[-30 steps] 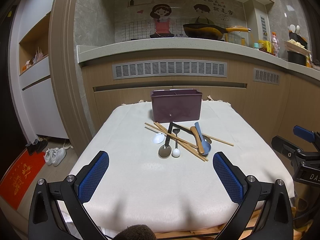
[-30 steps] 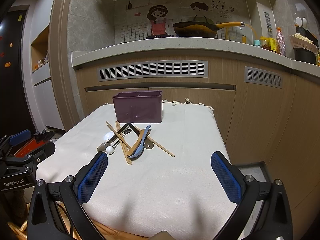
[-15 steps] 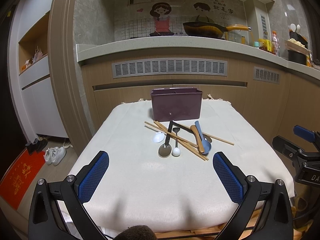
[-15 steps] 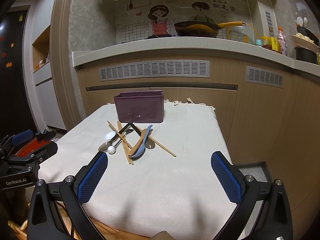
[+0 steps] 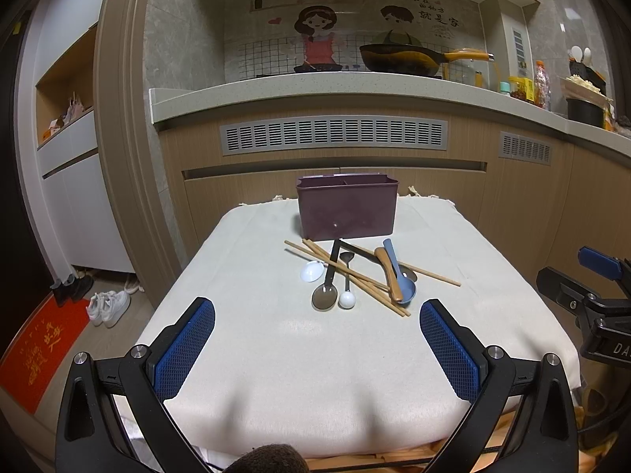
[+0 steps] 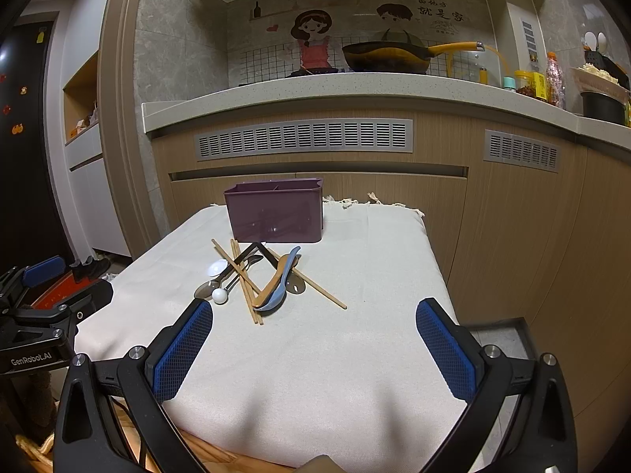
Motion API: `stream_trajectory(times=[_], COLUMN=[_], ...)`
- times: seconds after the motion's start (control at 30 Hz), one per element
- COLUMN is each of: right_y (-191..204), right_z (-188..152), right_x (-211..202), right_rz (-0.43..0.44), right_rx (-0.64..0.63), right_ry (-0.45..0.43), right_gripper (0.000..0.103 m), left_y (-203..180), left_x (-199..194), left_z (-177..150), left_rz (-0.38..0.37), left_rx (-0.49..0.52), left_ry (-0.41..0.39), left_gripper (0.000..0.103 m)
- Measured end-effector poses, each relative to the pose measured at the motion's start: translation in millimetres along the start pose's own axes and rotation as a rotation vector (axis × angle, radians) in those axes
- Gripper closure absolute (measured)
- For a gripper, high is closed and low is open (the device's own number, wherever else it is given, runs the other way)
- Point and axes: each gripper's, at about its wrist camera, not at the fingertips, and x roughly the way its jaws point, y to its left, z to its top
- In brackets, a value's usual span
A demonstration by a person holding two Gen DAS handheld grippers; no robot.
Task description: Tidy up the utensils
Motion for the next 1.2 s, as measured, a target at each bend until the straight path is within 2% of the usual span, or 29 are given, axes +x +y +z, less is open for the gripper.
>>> stream_trajectory(times=[1.0, 1.2], right_y=[-2, -3], right_z=[-1, 3], right_x=[5, 10], right_rz=[0.015, -0.002], right_rx=[0.007, -0.005], right_ry=[0.016, 0.008], right_gripper=[0.0, 0.0], left_y=[0, 2], left_x=[1, 5], left_z=[3, 13], left_rz=[-0.001, 0.001], left_rx=[0.0, 0.004], left_ry=[0.001, 0.006], left_gripper=[0.0, 0.0])
